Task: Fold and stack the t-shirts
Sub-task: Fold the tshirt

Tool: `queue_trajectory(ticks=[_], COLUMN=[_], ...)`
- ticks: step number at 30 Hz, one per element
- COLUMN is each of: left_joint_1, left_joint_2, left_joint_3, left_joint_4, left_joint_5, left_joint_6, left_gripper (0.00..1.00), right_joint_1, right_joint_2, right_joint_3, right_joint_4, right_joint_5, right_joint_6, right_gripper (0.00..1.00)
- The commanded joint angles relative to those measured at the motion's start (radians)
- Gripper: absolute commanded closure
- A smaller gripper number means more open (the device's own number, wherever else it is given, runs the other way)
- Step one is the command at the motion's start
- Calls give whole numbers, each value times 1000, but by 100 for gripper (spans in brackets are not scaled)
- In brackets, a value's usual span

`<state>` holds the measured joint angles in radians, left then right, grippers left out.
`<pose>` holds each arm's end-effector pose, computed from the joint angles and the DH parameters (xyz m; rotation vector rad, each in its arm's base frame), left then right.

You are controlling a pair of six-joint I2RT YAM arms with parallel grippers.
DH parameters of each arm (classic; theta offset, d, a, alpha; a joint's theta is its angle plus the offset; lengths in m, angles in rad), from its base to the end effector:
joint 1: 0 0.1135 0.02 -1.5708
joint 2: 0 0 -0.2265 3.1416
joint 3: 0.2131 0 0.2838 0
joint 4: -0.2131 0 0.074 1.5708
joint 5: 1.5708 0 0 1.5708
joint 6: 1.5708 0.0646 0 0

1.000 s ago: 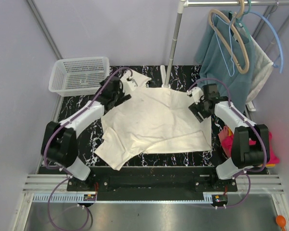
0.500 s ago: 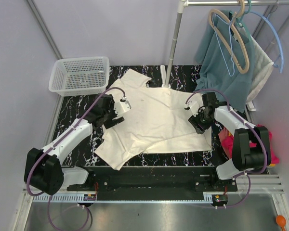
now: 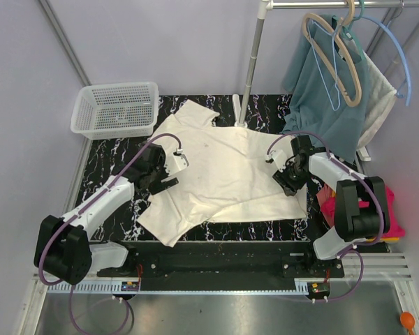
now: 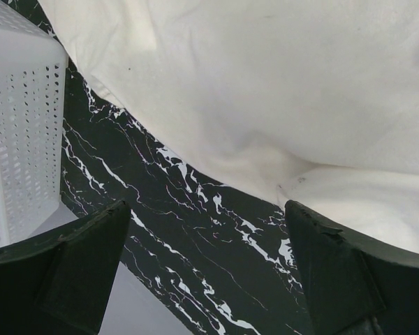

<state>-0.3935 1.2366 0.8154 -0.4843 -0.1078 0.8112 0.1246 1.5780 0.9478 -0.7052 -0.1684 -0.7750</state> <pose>0.2878 -0.1119 0.1601 1.3752 2.0821 0.3104 0.3094 0.0497 0.0911 -1.2705 2.5657 0.1208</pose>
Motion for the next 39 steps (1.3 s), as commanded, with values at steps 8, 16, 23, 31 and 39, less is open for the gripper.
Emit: queue_trajectory(ticks=[8,16,23,31,39], left_joint_1=[1,1,1,1,-1], left_joint_2=[-46,-49,-54,-74,-202], left_joint_3=[-2,-13,-25,-58,-93], left_joint_4=[18,29,32,30,-121], left_joint_5=[-1,-10,-13,-6,130], left_joint_6=[3,5,3,-18,-36], left_gripper=[1,1,1,1,1], right_joint_1=[1,3,3,3,3], right_joint_2=[39,48,40,33,-44], right_joint_3=[-7,-21,-20,-12,-20], right_joint_4=[-1,13,15,13,13], right_joint_5=[-14,-2,4,26,47], right_joint_6=[-35,-40,-38,-14,23], right_gripper=[48,53,71,96,100])
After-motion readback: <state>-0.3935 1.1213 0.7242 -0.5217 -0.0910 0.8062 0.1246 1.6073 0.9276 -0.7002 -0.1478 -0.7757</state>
